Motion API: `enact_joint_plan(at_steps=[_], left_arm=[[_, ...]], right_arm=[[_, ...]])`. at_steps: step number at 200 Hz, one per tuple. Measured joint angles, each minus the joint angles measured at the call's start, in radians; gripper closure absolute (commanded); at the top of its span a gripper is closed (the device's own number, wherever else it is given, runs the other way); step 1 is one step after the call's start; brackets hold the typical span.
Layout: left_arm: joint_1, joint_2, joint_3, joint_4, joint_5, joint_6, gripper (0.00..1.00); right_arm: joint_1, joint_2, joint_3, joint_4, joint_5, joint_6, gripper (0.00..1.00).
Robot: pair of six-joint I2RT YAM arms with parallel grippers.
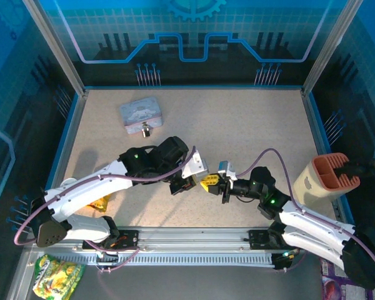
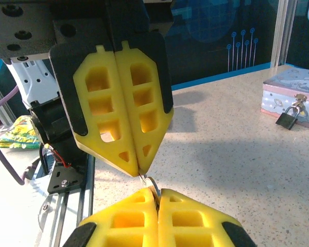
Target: Unlock a padlock with a key
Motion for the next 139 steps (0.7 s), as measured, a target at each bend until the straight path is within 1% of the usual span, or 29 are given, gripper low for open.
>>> enact_joint_plan(at_steps=[16,21,44,62,76,89,107,139], left_arm=[[0.002,-0.046,-0.042,0.056,-0.011,0.002,0.70],[0.005,-0.065,-0.058,0.075,-0.010,-0.007,0.68],[0.048,-0.224,-0.186,0.233,0.002,-0.042,0.63],[0.106,-0.364,-0.310,0.414,0.037,-0.112,0.62],[0.138,-0.431,-0.389,0.553,0.070,-0.174,0.62],[0.149,-0.454,-0.441,0.662,0.105,-0.224,0.62],[0.152,-0.444,-0.495,0.797,0.150,-0.282,0.60],[0.153,-0.402,-0.556,0.958,0.185,-0.365,0.59]], right_arm=[[0.000,-0.016,-0.001,0.010,0.019,0.021,1.00],[0.000,-0.020,-0.003,0.018,0.027,0.032,1.00],[0.000,-0.026,-0.032,0.101,0.073,0.123,1.00],[0.000,-0.013,-0.055,0.184,0.116,0.223,1.00],[0.003,0.014,-0.068,0.274,0.148,0.308,1.00],[0.015,0.046,-0.073,0.353,0.183,0.378,1.00],[0.042,0.085,-0.082,0.460,0.240,0.459,1.00],[0.097,0.129,-0.087,0.580,0.312,0.518,1.00]])
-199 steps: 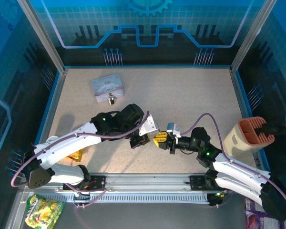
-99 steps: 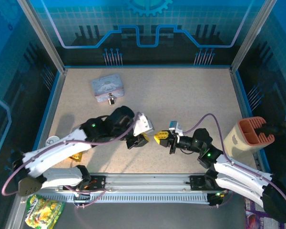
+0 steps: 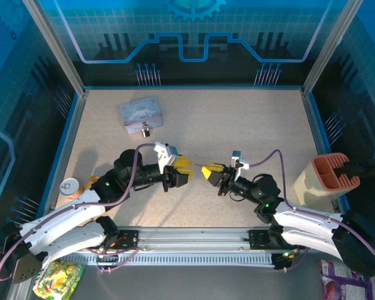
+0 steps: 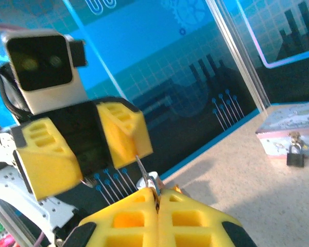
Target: Unlock a padlock with a key
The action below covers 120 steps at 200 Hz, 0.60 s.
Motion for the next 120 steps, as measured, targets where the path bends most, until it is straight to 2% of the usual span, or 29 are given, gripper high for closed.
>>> enact_joint_plan(at_steps=[61,86,106,120], left_arm=[[0.000,0.072,-0.006,0.152,0.042,-0.080,0.62],[0.000,0.091,-0.005,0.153,0.061,-0.098,0.71],[0.000,0.104,0.003,0.150,0.072,-0.112,0.83],[0.000,0.109,0.010,0.151,0.079,-0.120,0.83]], right_arm=[[0.059,0.019,0.000,0.082,0.057,0.012,1.00],[0.066,0.019,0.000,0.085,0.063,0.004,1.00],[0.068,0.019,0.000,0.085,0.064,-0.005,1.00],[0.069,0.019,0.000,0.085,0.064,-0.009,1.00]])
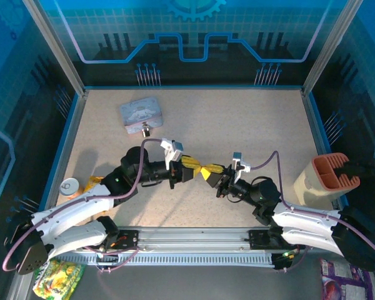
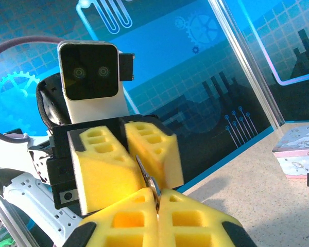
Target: Unlock a padlock with a key
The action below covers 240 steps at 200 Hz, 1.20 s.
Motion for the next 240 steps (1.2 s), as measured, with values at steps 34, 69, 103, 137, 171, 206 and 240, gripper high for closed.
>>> enact_joint_plan(at_steps=[34,69,103,137,171,206,240], left_arm=[[0.000,0.000,0.010,0.002,0.005,-0.008,0.82],[0.006,0.006,0.024,-0.006,0.029,-0.020,1.00],[0.007,0.016,0.051,-0.024,0.044,-0.023,1.00],[0.008,0.022,0.073,-0.064,0.041,-0.021,1.00],[0.007,0.040,0.163,-0.210,-0.002,0.030,1.00],[0.007,0.072,0.241,-0.360,-0.039,0.092,1.00],[0.002,0.100,0.261,-0.453,-0.039,0.127,1.00]], right_arm=[[0.003,0.011,0.000,0.007,0.000,-0.004,1.00],[0.007,0.015,0.000,0.022,-0.004,-0.003,1.00],[0.007,0.012,0.000,0.040,0.000,-0.004,1.00],[0.013,-0.009,0.000,0.008,0.029,-0.015,0.75],[0.012,-0.108,0.022,-0.200,0.051,-0.080,0.68],[0.007,-0.158,0.034,-0.311,0.062,-0.143,0.69],[-0.003,-0.134,0.034,-0.312,0.002,-0.154,0.70]])
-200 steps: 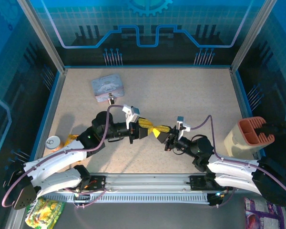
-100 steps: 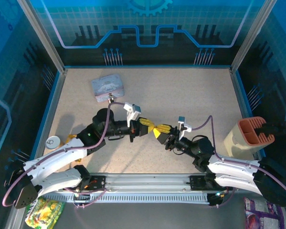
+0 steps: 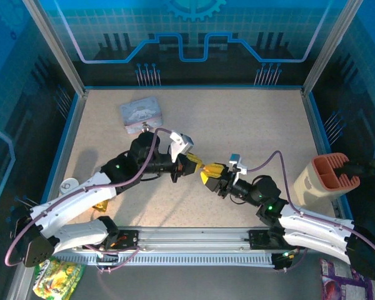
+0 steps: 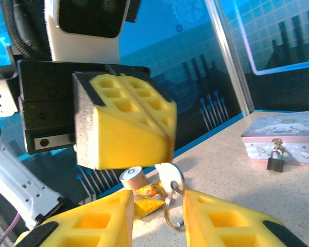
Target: Unlock a padlock with a key
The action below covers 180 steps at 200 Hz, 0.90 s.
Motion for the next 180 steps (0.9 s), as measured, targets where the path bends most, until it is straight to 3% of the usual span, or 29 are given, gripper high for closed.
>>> enact_joint_plan(at_steps=[65,128,180], left_arm=[[-0.015,0.017,0.035,-0.095,0.029,0.050,1.00],[-0.017,0.016,0.044,-0.142,0.042,0.087,1.00],[-0.017,0.019,0.066,-0.184,0.056,0.096,1.00]], right_arm=[[-0.002,0.047,-0.009,0.031,-0.047,0.005,0.85],[-0.002,0.043,-0.027,0.046,-0.083,0.005,0.82],[-0.002,0.041,-0.031,0.052,-0.101,0.012,0.87]])
